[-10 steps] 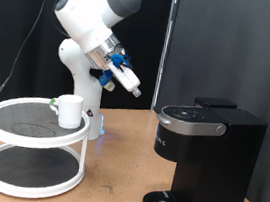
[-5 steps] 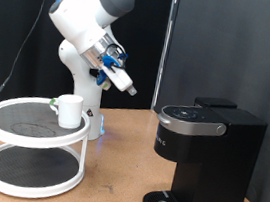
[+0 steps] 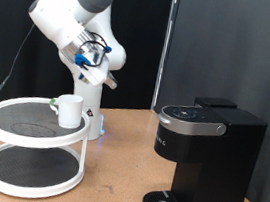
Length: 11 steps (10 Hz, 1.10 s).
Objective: Make a cup of coffee with the keurig machine
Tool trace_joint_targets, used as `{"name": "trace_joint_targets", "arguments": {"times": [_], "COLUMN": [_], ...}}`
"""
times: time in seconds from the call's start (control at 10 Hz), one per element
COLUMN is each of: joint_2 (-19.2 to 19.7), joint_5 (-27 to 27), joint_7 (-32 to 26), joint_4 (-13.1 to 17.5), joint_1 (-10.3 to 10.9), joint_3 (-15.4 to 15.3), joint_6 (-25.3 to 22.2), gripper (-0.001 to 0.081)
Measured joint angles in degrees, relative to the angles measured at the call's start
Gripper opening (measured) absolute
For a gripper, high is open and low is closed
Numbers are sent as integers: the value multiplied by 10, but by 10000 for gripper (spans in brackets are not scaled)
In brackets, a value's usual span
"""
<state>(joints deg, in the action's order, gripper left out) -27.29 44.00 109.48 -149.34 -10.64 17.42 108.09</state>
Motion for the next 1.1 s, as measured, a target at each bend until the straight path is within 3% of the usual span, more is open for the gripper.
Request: {"name": "trace_joint_targets", "arguments": {"times": [0.2,0.4,0.7,1.1], "joint_2": [-26,-61,-58,-62], "joint_5": [-36,-49,-51,-102], "joint_7": [-2,-6,1,0], "joint_4": [-4,-22,-22,-22], "joint_1": [-24,-41,-45,-91], "joint_3": [17,22,27,68], "joint_6": [-39,-42,-52,-95], "gripper": [0,0,0,0]}}
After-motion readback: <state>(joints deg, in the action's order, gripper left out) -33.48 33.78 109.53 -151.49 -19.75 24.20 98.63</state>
